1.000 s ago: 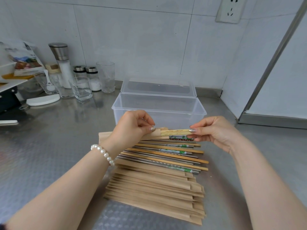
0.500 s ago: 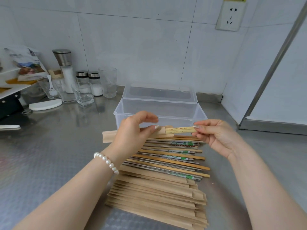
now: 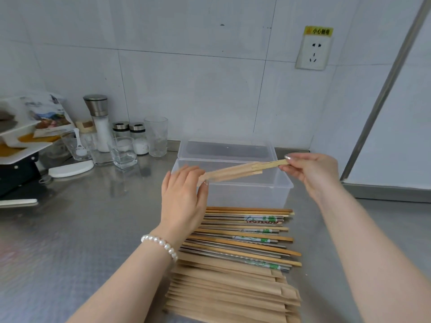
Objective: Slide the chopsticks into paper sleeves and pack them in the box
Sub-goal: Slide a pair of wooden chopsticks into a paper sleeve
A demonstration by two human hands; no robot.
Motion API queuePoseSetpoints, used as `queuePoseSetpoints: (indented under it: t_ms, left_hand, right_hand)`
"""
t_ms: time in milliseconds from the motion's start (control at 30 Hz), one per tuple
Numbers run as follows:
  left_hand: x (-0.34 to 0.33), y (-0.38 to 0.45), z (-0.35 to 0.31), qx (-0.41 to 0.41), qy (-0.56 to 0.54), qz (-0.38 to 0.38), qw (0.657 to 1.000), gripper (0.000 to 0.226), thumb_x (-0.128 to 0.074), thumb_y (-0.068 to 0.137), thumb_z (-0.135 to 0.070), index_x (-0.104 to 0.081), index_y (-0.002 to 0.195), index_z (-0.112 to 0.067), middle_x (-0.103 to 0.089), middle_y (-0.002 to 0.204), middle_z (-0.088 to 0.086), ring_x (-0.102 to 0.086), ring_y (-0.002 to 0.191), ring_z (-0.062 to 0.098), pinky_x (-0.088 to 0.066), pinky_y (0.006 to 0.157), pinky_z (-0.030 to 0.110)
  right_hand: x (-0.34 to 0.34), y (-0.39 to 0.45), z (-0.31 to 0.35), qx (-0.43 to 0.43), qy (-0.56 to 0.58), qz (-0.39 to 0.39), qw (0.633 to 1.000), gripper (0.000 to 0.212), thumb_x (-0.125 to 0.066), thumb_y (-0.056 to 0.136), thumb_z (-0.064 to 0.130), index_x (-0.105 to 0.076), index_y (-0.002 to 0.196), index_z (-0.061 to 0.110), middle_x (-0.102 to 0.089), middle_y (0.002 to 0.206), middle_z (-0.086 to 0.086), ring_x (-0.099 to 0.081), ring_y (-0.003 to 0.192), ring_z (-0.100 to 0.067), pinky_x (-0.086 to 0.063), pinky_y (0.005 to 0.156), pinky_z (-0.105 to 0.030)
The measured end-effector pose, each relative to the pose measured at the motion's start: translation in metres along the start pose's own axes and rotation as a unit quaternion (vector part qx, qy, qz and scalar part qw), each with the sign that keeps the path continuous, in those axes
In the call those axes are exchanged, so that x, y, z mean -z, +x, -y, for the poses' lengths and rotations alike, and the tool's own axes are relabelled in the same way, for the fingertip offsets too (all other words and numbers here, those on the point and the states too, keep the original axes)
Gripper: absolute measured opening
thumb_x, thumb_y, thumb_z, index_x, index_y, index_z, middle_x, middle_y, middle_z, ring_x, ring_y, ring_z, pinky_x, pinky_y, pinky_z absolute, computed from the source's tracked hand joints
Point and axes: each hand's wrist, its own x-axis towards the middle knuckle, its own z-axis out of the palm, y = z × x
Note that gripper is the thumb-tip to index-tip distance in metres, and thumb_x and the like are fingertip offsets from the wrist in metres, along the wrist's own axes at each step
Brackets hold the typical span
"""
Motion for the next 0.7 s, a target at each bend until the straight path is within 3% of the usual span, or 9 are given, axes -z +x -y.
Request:
queuePoseSetpoints:
  t_ms: [167, 233, 300, 400, 500, 567, 633, 700]
  left_hand:
    - [-0.003, -0.002, 0.003, -0.002, 0.031, 0.043, 0.999, 0.059, -0.017, 0.085, -0.047, -0.059, 0.115, -0.019, -0.062, 0.120, -0.002, -0.046, 0.124, 0.022, -0.018, 0.111, 0.041]
    - [-0.002, -0.002, 0.003, -0.006, 0.043, 0.049, 0.998, 0.060, -0.017, 0.083, -0.049, -0.059, 0.115, -0.020, -0.062, 0.120, -0.002, -0.047, 0.123, 0.021, -0.017, 0.111, 0.041]
    - [-0.003, -0.002, 0.002, -0.015, 0.056, 0.059, 0.997, 0.059, -0.018, 0.082, -0.050, -0.058, 0.116, -0.021, -0.061, 0.121, -0.003, -0.047, 0.123, 0.020, -0.015, 0.112, 0.042]
    - [-0.002, -0.002, 0.001, -0.015, 0.054, 0.059, 0.997, 0.048, -0.029, 0.085, -0.044, -0.057, 0.117, -0.020, -0.060, 0.123, -0.003, -0.045, 0.125, 0.020, -0.012, 0.113, 0.043]
    - [-0.003, -0.002, 0.001, -0.014, 0.047, 0.058, 0.997, 0.046, -0.034, 0.085, -0.041, -0.056, 0.119, -0.020, -0.058, 0.126, -0.002, -0.043, 0.127, 0.020, -0.009, 0.114, 0.041]
    - [-0.003, -0.003, 0.002, -0.016, 0.046, 0.060, 0.997, 0.046, -0.034, 0.086, -0.041, -0.055, 0.121, -0.020, -0.057, 0.128, -0.001, -0.041, 0.129, 0.020, -0.008, 0.114, 0.040]
    - [-0.005, -0.003, 0.003, -0.020, 0.045, 0.057, 0.997, 0.041, -0.038, 0.090, -0.039, -0.054, 0.122, -0.020, -0.055, 0.130, -0.001, -0.040, 0.130, 0.019, -0.007, 0.114, 0.038]
    - [-0.006, -0.003, 0.004, -0.025, 0.050, 0.054, 0.997, 0.039, -0.040, 0.091, -0.038, -0.055, 0.123, -0.020, -0.055, 0.131, -0.001, -0.040, 0.130, 0.019, -0.008, 0.114, 0.039]
  right_hand:
    - [-0.031, 0.019, -0.010, 0.001, -0.146, -0.021, 0.989, 0.014, -0.064, 0.079, -0.008, -0.062, 0.069, 0.001, -0.065, 0.075, -0.019, -0.066, 0.054, -0.022, -0.058, 0.058, -0.024]
    - [-0.037, 0.026, -0.021, 0.061, -0.333, -0.029, 0.941, 0.013, -0.066, 0.080, 0.002, -0.067, 0.068, 0.005, -0.068, 0.079, -0.018, -0.068, 0.067, -0.027, -0.056, 0.061, -0.029]
    - [-0.041, 0.025, -0.025, 0.103, -0.481, -0.032, 0.870, 0.010, -0.062, 0.084, 0.006, -0.070, 0.084, 0.000, -0.069, 0.090, -0.020, -0.066, 0.083, -0.033, -0.048, 0.065, -0.027]
    - [-0.049, 0.017, -0.023, 0.097, -0.586, 0.010, 0.804, 0.016, -0.049, 0.088, 0.000, -0.061, 0.098, -0.004, -0.064, 0.104, -0.022, -0.061, 0.095, -0.036, -0.041, 0.066, -0.029]
    - [-0.056, 0.015, -0.020, 0.083, -0.642, 0.046, 0.761, 0.019, -0.042, 0.089, -0.001, -0.056, 0.101, -0.004, -0.060, 0.109, -0.023, -0.059, 0.100, -0.037, -0.041, 0.067, -0.030]
    - [-0.057, 0.017, -0.016, 0.079, -0.657, 0.062, 0.747, 0.013, -0.041, 0.088, -0.001, -0.053, 0.083, -0.003, -0.058, 0.099, -0.022, -0.057, 0.091, -0.035, -0.040, 0.061, -0.027]
    - [-0.054, 0.021, -0.011, 0.078, -0.654, 0.065, 0.750, 0.024, -0.041, 0.085, -0.004, -0.040, 0.062, 0.004, -0.051, 0.082, -0.016, -0.050, 0.079, -0.030, -0.035, 0.054, -0.026]
    - [-0.047, 0.022, -0.007, 0.101, -0.637, 0.056, 0.762, 0.028, -0.041, 0.080, -0.007, -0.037, 0.056, 0.007, -0.045, 0.064, -0.011, -0.046, 0.072, -0.029, -0.031, 0.050, -0.026]
